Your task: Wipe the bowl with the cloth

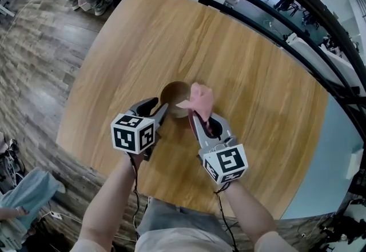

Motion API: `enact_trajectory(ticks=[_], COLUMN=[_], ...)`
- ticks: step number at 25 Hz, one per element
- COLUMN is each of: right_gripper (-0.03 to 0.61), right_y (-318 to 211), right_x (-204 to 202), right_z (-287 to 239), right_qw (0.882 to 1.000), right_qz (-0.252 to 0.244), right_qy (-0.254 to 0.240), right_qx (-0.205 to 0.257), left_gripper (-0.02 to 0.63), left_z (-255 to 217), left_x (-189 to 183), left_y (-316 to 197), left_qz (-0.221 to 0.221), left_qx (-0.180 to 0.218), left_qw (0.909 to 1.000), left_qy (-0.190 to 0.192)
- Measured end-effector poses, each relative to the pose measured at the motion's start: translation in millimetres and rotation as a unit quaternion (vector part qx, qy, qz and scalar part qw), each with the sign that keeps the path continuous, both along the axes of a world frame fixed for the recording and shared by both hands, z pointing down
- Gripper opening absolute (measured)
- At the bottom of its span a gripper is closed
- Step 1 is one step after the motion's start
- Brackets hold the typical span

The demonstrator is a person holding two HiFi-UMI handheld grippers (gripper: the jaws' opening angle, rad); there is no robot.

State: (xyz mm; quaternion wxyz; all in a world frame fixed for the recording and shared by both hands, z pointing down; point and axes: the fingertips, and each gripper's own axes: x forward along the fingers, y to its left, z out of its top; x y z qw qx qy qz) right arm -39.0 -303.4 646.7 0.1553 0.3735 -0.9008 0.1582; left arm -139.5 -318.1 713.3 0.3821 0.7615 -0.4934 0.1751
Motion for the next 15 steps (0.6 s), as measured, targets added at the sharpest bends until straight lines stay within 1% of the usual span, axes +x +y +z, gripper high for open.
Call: enact_trajectory(ticks=[8,10,12,15], right_gripper=[0.015,0.015,0.015,0.015], right_y=[0,0,0,2], right_x=[1,1,2,2], right_z=[14,18,22,28], right_qw=[1.000,1.000,1.000,1.000], right_qz=[-0.005,-0.008,-0.012,-0.018], right_qy=[0.003,0.003,0.004,0.005], right_qx=[-0.014,-0.019,-0.022,-0.025], left_gripper=[0.130,0.110,0.072,0.040], left_z=[14,16,19,26], left_x=[3,6,9,10], left_y=[-11,-14,-17,-19], left_qz=[-0.019,-0.025,-0.031,-0.041], left_qx=[-0.028,-0.030,-0.030,-0.033], left_qw=[0.9990,0.9987,0.9986,0.9981], left_qy=[0.029,0.032,0.030,0.031])
